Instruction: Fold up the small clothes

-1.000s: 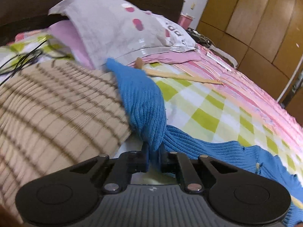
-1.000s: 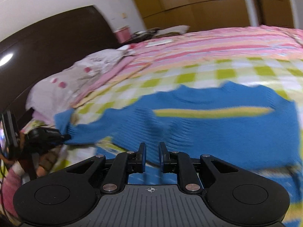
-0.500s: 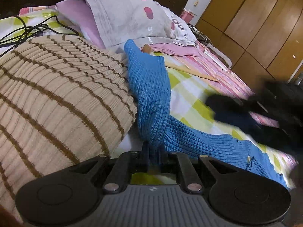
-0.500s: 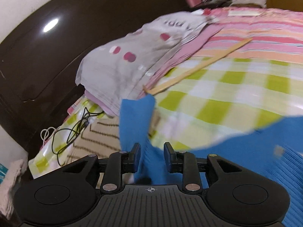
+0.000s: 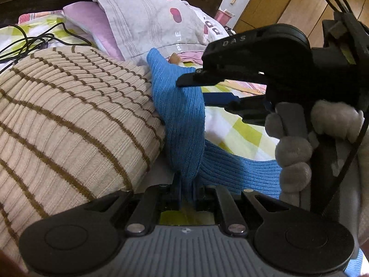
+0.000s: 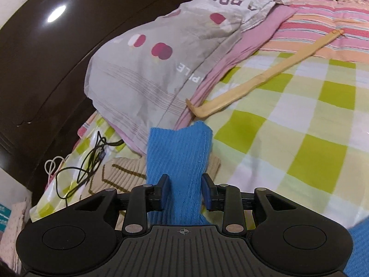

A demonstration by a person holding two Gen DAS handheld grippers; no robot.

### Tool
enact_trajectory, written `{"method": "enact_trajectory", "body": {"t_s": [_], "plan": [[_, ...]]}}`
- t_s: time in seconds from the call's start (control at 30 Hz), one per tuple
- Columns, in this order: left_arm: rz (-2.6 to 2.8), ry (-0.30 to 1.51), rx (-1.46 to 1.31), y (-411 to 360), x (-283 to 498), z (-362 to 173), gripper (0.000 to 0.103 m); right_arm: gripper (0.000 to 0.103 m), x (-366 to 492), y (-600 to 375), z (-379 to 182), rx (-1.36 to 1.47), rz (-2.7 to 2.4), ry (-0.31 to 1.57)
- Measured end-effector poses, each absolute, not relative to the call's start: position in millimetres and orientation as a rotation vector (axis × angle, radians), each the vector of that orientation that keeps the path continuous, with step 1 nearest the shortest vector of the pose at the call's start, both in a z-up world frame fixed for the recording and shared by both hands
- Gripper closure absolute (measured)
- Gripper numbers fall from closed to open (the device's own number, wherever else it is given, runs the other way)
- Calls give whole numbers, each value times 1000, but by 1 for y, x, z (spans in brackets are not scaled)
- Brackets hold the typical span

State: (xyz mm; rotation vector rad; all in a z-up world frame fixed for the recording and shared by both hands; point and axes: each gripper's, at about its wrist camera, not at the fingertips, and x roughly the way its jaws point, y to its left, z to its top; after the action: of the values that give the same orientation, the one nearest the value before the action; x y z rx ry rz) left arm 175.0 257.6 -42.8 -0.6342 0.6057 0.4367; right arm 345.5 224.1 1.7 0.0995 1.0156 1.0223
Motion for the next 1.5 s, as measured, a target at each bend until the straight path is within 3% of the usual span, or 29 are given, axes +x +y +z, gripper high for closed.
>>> {"method": "enact_trajectory", "body": {"t_s": [0.1, 0.17, 0.43, 0.6, 0.77, 1.5], "plan": [[439, 607, -623, 256, 177, -43, 86, 92, 347, 223, 3, 107, 1017, 1007], [440, 607, -613, 254, 177, -43, 86, 95, 347, 221, 5, 118, 1011, 998], [419, 566, -585, 247, 176, -40, 85, 96, 347, 180, 37, 224, 963, 886], [397, 529, -520, 235, 177, -34, 72, 96, 350, 142, 58, 275, 901, 825], [358, 529, -510, 235, 180, -36, 67, 96, 353, 100, 75, 318, 836, 773], [218, 545, -411, 198, 193, -37, 64, 96, 299, -102, 104, 420, 509, 601]]}}
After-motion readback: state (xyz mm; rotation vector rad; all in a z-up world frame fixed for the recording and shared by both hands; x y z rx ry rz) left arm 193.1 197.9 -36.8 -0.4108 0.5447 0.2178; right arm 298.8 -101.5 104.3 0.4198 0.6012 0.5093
